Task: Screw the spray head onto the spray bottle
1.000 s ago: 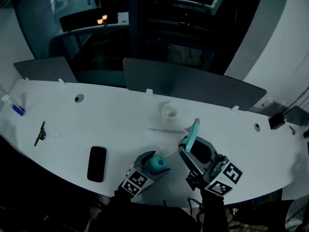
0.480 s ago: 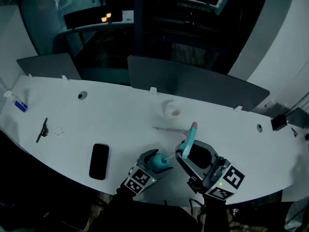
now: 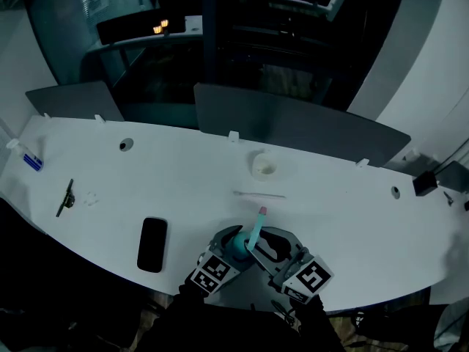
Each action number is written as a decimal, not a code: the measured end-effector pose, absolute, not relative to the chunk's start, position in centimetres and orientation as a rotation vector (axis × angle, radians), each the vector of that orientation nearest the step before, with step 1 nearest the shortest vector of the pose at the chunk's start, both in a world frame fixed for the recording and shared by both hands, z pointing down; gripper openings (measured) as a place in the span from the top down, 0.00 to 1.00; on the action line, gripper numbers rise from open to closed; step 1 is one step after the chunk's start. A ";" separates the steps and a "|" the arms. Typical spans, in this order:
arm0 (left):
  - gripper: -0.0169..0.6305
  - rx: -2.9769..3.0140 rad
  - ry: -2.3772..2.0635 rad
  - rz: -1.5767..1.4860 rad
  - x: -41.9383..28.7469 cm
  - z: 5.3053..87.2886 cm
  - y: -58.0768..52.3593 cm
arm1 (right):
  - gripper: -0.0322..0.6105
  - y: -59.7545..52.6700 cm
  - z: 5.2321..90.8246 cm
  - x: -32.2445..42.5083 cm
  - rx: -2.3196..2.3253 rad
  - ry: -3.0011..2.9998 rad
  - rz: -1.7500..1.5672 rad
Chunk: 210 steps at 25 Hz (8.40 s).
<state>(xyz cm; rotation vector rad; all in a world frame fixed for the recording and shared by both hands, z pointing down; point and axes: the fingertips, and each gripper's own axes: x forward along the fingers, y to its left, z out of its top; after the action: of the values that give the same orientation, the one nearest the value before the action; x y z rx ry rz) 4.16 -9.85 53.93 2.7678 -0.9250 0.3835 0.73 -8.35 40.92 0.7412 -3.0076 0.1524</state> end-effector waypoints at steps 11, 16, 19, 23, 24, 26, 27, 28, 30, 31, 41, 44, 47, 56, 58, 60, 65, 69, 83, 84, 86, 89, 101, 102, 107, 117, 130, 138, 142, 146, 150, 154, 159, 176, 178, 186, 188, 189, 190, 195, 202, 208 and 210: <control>0.33 2.764 -0.923 0.391 4.2 54.0 -9.8 | 0.74 -7.7 43.6 0.8 0.774 -3.051 0.061; 0.34 2.750 -0.980 0.453 4.3 54.5 -10.1 | 0.74 -7.9 43.7 0.6 0.918 -2.978 0.001; 0.34 2.715 -1.063 0.466 4.4 54.5 -10.5 | 0.74 -8.3 43.8 0.8 0.955 -2.959 0.019; 0.34 2.758 -0.880 0.420 4.3 54.3 -9.5 | 0.74 -8.0 43.8 0.8 0.905 -2.980 0.076; 0.34 2.777 -0.797 0.409 4.2 54.2 -9.2 | 0.74 -7.9 43.9 0.8 0.873 -2.986 0.105; 0.35 2.823 -0.653 0.431 4.2 54.1 -8.8 | 0.74 -7.8 44.1 0.7 0.793 -2.999 0.140; 0.36 2.840 -0.611 0.450 4.3 54.0 -8.7 | 0.74 -7.7 44.1 0.7 0.767 -2.998 0.127; 0.36 2.847 -0.601 0.457 4.4 54.0 -8.7 | 0.74 -7.7 44.1 0.8 0.765 -2.986 0.096; 0.37 2.824 -0.707 0.422 4.4 53.8 -9.0 | 0.74 -7.9 44.1 0.9 0.832 -2.954 0.040; 0.37 2.792 -0.819 0.388 4.3 53.7 -9.3 | 0.74 -8.0 44.1 1.0 0.879 -2.945 0.035; 0.39 2.970 -0.658 0.573 4.0 54.2 -7.9 | 0.74 -7.7 44.2 1.1 0.851 -2.949 0.083; 0.41 2.972 -0.599 0.580 4.0 54.2 -8.0 | 0.74 -7.9 44.3 1.1 0.843 -2.950 0.064; 0.42 2.839 -0.980 0.507 3.9 53.9 -8.8 | 0.74 -8.3 44.1 1.4 0.919 -2.937 0.056; 0.36 2.927 -0.825 0.472 3.7 53.6 -8.5 | 0.74 -8.1 44.3 1.5 0.882 -2.935 0.059; 0.43 2.966 -0.613 0.492 4.0 53.6 -8.2 | 0.74 -8.1 44.4 1.6 0.859 -2.933 0.048; 0.44 2.968 -0.613 0.486 4.1 53.5 -8.2 | 0.74 -8.1 44.4 1.6 0.869 -2.927 0.038; 0.44 2.629 -1.354 0.391 3.3 53.3 -8.8 | 0.74 -8.3 44.3 1.3 0.924 -2.913 0.011; 0.43 2.669 -1.358 0.390 3.3 53.4 -8.5 | 0.74 -8.1 44.3 1.5 0.914 -2.915 0.034; 0.47 2.554 -1.522 0.372 3.0 53.1 -8.3 | 0.74 -8.3 44.3 1.4 0.959 -2.916 0.030; 0.46 2.596 -1.463 0.386 3.1 53.0 -8.2 | 0.74 -8.3 44.3 1.5 0.958 -2.917 0.034; 0.46 2.742 -1.242 0.393 3.1 52.7 -8.0 | 0.74 -8.1 44.4 1.6 0.930 -2.917 0.038; 0.47 2.918 -0.841 0.428 3.4 52.6 -8.0 | 0.74 -8.1 44.4 1.6 0.892 -2.931 0.064; 0.47 2.735 -1.341 0.363 3.4 52.2 -8.2 | 0.74 -8.3 44.4 2.2 0.990 -2.905 0.031; 0.45 2.815 -1.200 0.374 3.4 51.9 -8.2 | 0.74 -8.3 44.4 2.2 0.975 -2.904 0.039; 0.47 2.943 -0.697 0.398 4.2 52.0 -8.2 | 0.74 -8.4 44.4 2.3 0.946 -2.923 0.044; 0.45 2.759 -1.251 0.329 3.3 51.6 -8.2 | 0.74 -8.1 44.7 2.2 0.982 -2.899 0.024; 0.49 2.582 -1.455 0.253 3.4 51.6 -8.0 | 0.74 -7.9 44.5 2.1 1.030 -2.906 0.031; 0.45 2.904 -0.604 0.463 4.1 52.7 -7.8 | 0.74 -7.8 44.7 2.0 0.885 -2.928 0.069; 0.47 2.798 -1.013 0.348 4.2 52.2 -8.2 | 0.74 -8.1 44.5 2.4 0.959 -2.906 0.029; 0.47 2.607 -1.452 0.298 4.1 52.7 -7.9 | 0.74 -7.8 44.5 2.5 1.001 -2.896 0.003; 0.46 2.808 -0.968 0.362 3.8 52.5 -7.6 | 0.74 -7.6 44.7 2.4 0.942 -2.903 0.036; 0.47 2.880 -0.561 0.416 4.3 52.3 -7.9 | 0.74 -8.1 44.5 2.7 0.937 -2.929 0.044; 0.48 2.732 -1.155 0.260 4.1 52.0 -8.2 | 0.74 -8.2 44.7 2.8 1.009 -2.899 0.013; 0.47 2.660 -1.260 0.277 4.1 52.0 -8.3 | 0.74 -8.1 44.9 2.9 1.051 -2.891 0.001; 0.47 2.614 -1.417 0.315 4.1 52.4 -7.9 | 0.74 -7.9 44.9 2.8 1.074 -2.897 0.009; 0.49 2.867 -0.588 0.389 4.5 51.5 -8.0 | 0.74 -8.0 44.9 2.9 0.985 -2.907 0.045; 0.50 2.868 -0.682 0.362 4.6 51.3 -7.9 | 0.74 -8.1 44.9 3.2 1.018 -2.901 0.030; 0.50 2.847 -0.809 0.329 4.5 51.2 -7.9 | 0.74 -8.1 44.8 3.3 1.036 -2.898 0.023; 0.50 2.807 -0.971 0.297 4.5 51.2 -7.9 | 0.74 -8.0 44.8 3.3 1.049 -2.896 0.020; 0.48 2.688 -1.467 0.445 4.7 52.4 -7.3 | 0.74 -7.6 44.7 3.1 1.053 -2.900 0.030; 0.49 2.896 -0.648 0.393 4.7 51.5 -7.5 | 0.74 -7.5 44.9 3.0 1.012 -2.904 0.045; 0.50 2.727 -1.328 0.347 4.8 51.4 -7.7 | 0.74 -7.6 45.0 3.3 1.052 -2.889 0.026; 0.49 2.694 -1.460 0.408 4.9 52.2 -7.4 | 0.74 -7.4 44.9 3.2 1.056 -2.888 0.028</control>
<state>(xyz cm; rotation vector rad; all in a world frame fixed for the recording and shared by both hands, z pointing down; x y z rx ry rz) 4.94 -7.40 52.15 2.6938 -1.4601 0.4078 3.17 -7.41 44.91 1.0561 -2.8875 0.0283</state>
